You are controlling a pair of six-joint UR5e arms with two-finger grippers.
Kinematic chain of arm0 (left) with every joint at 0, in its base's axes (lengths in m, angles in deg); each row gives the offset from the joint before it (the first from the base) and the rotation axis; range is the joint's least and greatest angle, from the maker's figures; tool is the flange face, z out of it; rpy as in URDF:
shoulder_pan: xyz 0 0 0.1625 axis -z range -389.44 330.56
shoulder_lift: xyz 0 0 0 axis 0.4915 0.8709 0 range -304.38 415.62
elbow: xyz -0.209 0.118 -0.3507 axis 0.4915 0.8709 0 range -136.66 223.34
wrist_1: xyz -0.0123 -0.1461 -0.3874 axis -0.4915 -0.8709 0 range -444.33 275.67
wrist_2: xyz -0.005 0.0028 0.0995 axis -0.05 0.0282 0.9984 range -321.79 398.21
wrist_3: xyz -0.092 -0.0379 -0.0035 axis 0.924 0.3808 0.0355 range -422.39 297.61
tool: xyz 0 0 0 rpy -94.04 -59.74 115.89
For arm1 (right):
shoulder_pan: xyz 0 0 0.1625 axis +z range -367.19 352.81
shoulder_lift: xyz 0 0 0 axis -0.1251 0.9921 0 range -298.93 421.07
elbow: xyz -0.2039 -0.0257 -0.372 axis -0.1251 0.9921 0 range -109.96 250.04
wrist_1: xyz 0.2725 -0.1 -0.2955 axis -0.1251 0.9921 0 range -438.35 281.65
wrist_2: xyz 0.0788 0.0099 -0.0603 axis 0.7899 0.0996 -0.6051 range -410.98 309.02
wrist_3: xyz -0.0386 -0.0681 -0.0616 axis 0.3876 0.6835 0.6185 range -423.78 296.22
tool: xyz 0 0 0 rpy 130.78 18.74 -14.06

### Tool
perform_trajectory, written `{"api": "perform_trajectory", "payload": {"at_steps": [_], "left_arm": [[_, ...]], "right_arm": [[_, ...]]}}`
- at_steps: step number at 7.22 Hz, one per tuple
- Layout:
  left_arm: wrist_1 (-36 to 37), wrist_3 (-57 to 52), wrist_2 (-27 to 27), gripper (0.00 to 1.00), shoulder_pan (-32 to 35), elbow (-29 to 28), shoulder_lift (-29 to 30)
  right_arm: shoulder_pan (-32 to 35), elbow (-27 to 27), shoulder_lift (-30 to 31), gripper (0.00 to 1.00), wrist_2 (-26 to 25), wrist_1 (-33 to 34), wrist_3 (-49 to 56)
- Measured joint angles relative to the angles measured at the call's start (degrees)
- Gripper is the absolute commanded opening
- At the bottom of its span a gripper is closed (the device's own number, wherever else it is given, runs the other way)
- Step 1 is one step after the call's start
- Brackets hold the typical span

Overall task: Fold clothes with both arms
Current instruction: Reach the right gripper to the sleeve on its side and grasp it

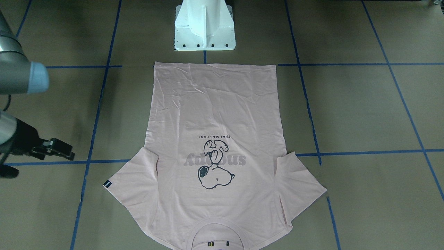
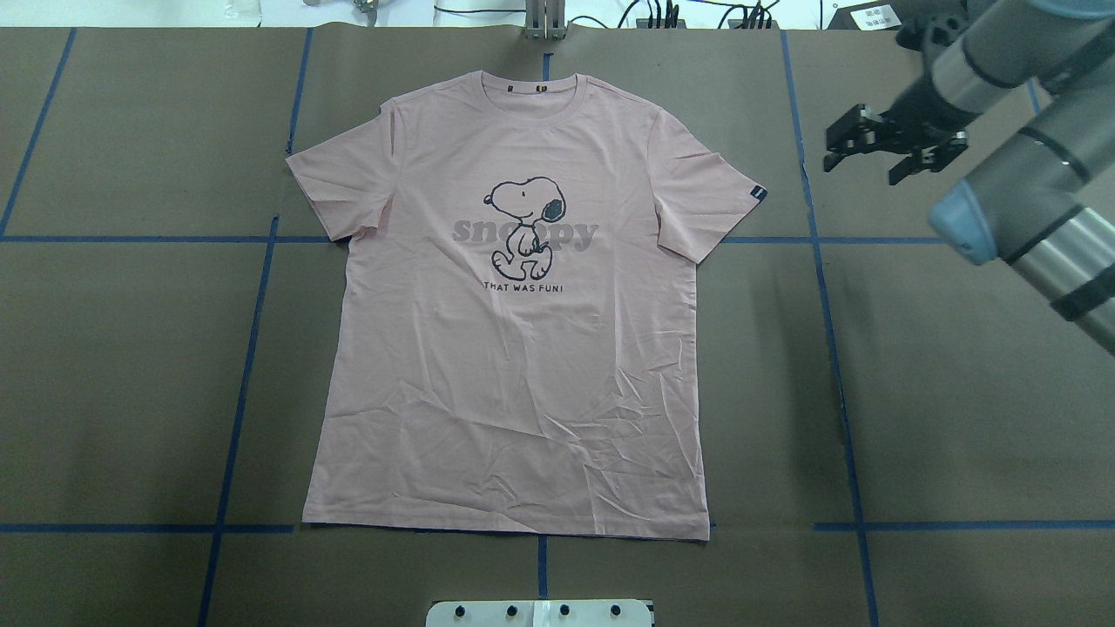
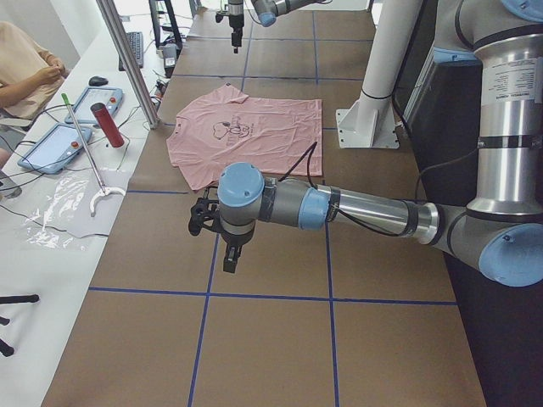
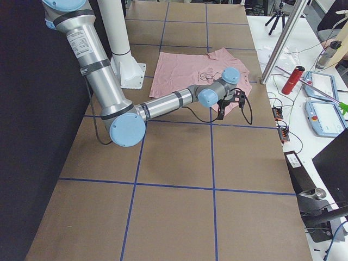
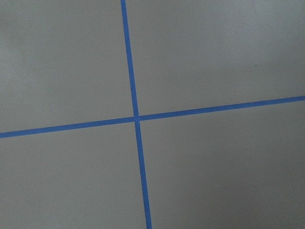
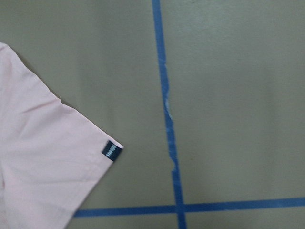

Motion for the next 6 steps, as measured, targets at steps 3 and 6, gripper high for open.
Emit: {"api": "perform_trajectory", "payload": {"at_steps": [3,6], "left_arm": [[-0.01,0.08,-0.52,1.0,0.0,0.03,0.0],[0.04,0.2,-1.72,1.0,0.01,0.02,0.0]], "right_arm": [[-5.13,14.63,-9.79,0.72,-7.77,-7.86,-12.43],[-7.21,16.9,-11.2,0.7,-12.51,-8.36,-13.64]]}}
